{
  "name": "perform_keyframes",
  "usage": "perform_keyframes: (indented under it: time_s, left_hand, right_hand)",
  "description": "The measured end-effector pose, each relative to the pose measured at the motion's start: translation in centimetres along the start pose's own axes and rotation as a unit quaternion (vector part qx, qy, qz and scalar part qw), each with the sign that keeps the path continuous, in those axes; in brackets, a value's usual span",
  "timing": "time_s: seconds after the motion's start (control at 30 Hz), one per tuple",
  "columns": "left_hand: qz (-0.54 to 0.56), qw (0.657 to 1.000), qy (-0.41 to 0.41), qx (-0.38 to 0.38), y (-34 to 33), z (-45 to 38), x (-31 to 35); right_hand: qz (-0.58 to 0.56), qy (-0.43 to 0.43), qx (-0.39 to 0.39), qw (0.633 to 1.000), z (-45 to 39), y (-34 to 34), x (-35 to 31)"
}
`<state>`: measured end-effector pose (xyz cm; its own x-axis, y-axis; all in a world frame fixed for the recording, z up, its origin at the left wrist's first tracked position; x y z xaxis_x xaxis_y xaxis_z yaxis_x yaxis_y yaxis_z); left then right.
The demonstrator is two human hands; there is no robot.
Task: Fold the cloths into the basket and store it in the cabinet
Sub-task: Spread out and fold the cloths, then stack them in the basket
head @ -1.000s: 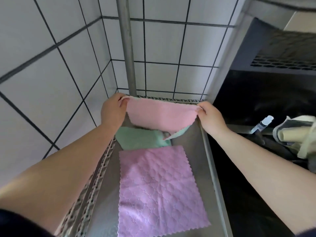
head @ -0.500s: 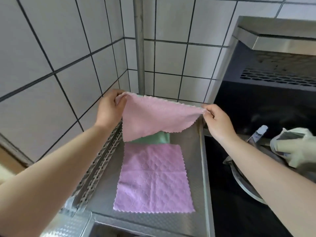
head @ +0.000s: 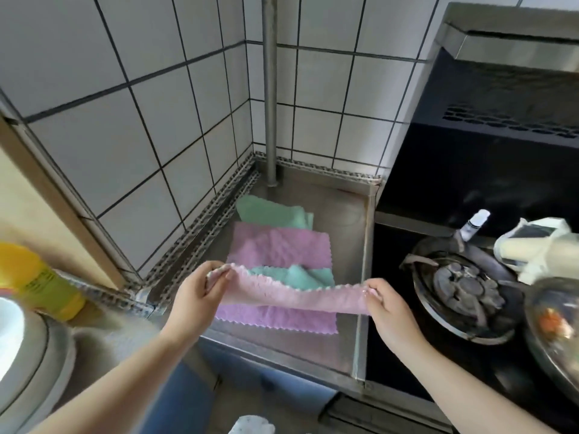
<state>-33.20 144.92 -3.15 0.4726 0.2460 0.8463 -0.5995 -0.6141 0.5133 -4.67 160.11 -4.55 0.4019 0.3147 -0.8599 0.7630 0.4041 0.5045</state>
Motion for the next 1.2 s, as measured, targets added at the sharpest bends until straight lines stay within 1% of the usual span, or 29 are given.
perform_keyframes:
  time_s: [0.23,0.33,0.43,0.53,0.73,0.87,0.93,1.13,1.2]
  left_hand:
    - [0.012,0.991,0.133,0.013,-1.4,2.7,-4.1]
    - [0.017,0.983,0.183,0.0,-2.0,2.4,-4.9]
    - [0.01,0.975,0.22,-0.024,-2.4,1.6,-5.8]
    - [-0.004,0.968,0.251,-0.023,-2.7,0.1,-6.7]
    - [-0.013,0.96,0.278,-0.04,-4.1,-4.3,-8.3]
    - [-0.063,0.953,0.29,-0.065,-5.5,-7.0,-9.1]
    - [-0.071,0.952,0.287,-0.075,-6.0,-8.0,-9.5]
    - [-0.108,0.944,0.297,-0.095,-6.5,-8.9,-10.6]
    - [-0.109,0.942,0.305,-0.093,-6.7,-9.0,-10.8]
  right_hand:
    - [0.012,-0.05,-0.032,0.998,0.1,-2.0,2.0]
    - [0.021,-0.088,-0.055,0.994,-0.9,-3.0,3.0]
    - [0.022,-0.104,-0.045,0.993,-2.3,-3.8,3.8]
    - [0.022,-0.119,-0.028,0.992,-4.0,-4.6,4.3]
    - [0.059,-0.155,-0.022,0.986,-7.8,-6.0,6.0]
    - [0.082,-0.183,-0.019,0.979,-9.6,-6.6,6.9]
    - [0.096,-0.196,-0.024,0.975,-10.3,-6.9,7.2]
    - [0.162,-0.216,-0.047,0.962,-11.6,-7.7,7.9]
    - [0.167,-0.221,-0.047,0.96,-11.7,-7.9,8.0]
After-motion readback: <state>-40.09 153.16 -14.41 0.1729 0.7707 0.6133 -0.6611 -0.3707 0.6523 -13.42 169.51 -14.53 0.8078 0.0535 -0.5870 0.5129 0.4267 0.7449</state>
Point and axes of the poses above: each hand's wrist, its own z-axis away from the middle knuckle, its own y-axis out of the back of the hand, x = y × z, the point moved 1 cm from there along -z, towards the middle knuckle, and after that the axes turned 6 degrees about y, right-handed, at the moved point
